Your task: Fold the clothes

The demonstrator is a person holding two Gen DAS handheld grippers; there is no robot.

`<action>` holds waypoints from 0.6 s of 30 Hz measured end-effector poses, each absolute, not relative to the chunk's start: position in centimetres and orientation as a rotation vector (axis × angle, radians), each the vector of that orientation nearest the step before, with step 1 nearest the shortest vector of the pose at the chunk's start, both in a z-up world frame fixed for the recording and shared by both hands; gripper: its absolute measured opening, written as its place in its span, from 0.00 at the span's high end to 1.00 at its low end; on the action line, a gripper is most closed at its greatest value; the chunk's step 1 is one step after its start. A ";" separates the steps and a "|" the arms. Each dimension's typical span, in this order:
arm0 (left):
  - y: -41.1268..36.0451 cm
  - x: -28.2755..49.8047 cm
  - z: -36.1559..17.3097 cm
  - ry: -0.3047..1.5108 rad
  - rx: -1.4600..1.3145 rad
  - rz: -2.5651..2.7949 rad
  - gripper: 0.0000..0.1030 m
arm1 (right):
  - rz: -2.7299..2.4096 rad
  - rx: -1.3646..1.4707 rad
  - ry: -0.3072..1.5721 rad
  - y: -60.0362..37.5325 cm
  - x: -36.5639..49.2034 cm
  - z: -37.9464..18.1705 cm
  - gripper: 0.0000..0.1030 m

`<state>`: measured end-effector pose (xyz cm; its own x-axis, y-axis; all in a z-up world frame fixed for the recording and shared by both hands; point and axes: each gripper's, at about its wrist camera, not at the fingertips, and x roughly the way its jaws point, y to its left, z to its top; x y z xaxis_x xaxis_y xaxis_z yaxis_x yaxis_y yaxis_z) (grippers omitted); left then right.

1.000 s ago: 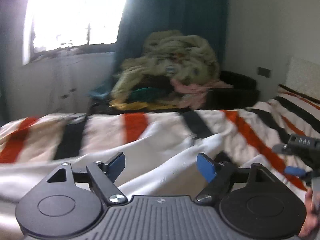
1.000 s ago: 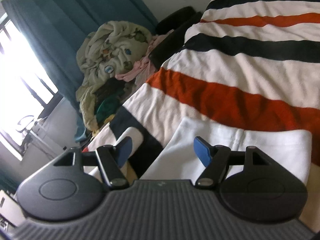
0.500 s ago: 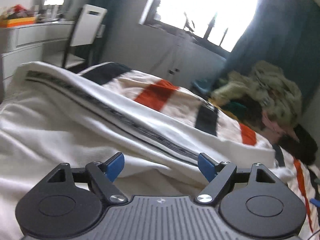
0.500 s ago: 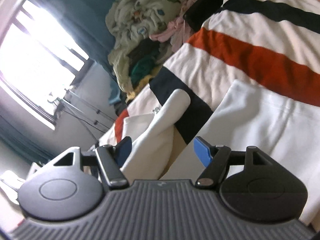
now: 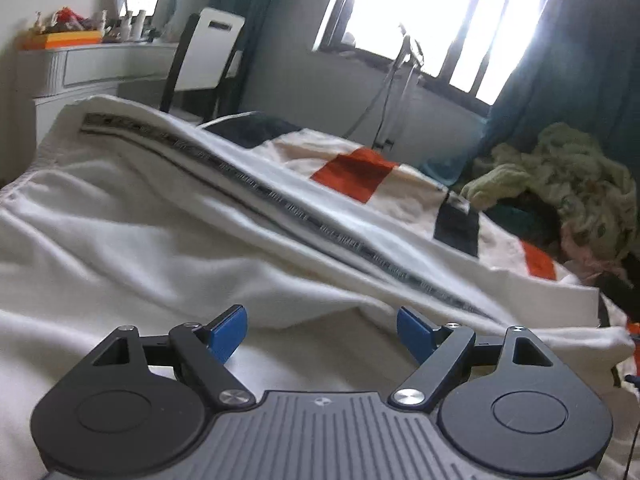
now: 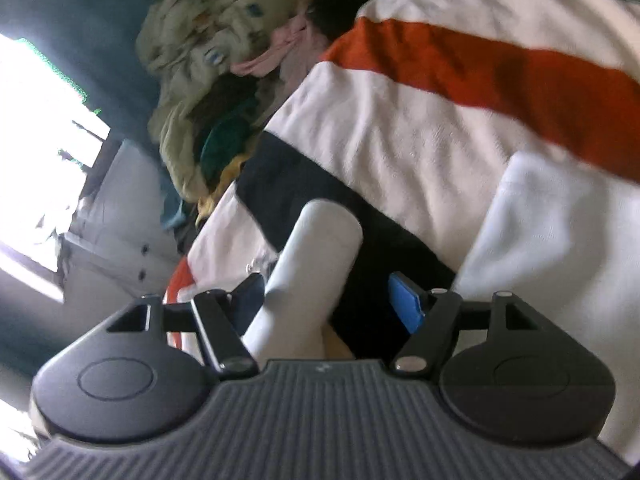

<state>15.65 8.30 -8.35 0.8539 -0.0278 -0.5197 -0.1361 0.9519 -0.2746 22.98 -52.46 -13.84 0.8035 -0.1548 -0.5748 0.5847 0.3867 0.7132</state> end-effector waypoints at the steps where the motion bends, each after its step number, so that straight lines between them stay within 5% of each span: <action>1: 8.4 16.0 -8.6 0.541 -0.317 0.065 0.18 | -0.480 1.119 0.447 -52.7 23.6 -14.5 0.31; 4: 8.6 17.1 -9.5 0.527 -0.341 0.090 0.18 | -0.456 1.135 0.458 -52.3 25.7 -15.3 0.34; 6: 8.8 17.9 -10.1 0.518 -0.357 0.106 0.18 | -0.479 1.081 0.481 -51.8 27.2 -15.2 0.57; 7: 8.8 18.3 -10.3 0.513 -0.365 0.115 0.18 | -0.513 1.067 0.499 -51.8 27.9 -14.9 0.80; 8: 8.9 18.6 -10.6 0.508 -0.373 0.123 0.18 | -0.547 1.052 0.516 -51.8 28.7 -14.7 0.88; 13: 9.1 19.2 -10.7 0.488 -0.390 0.117 0.18 | -0.530 1.012 0.415 -51.6 31.8 -8.3 0.92; 18: 8.9 19.2 -10.4 0.495 -0.393 0.092 0.18 | -0.445 0.822 0.070 -51.4 28.4 -0.2 0.93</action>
<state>19.22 8.90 -10.40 0.8773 -0.0083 -0.4798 -0.1796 0.9215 -0.3444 28.44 -51.36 -0.24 0.9059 -0.3556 -0.2303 0.4092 0.5942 0.6925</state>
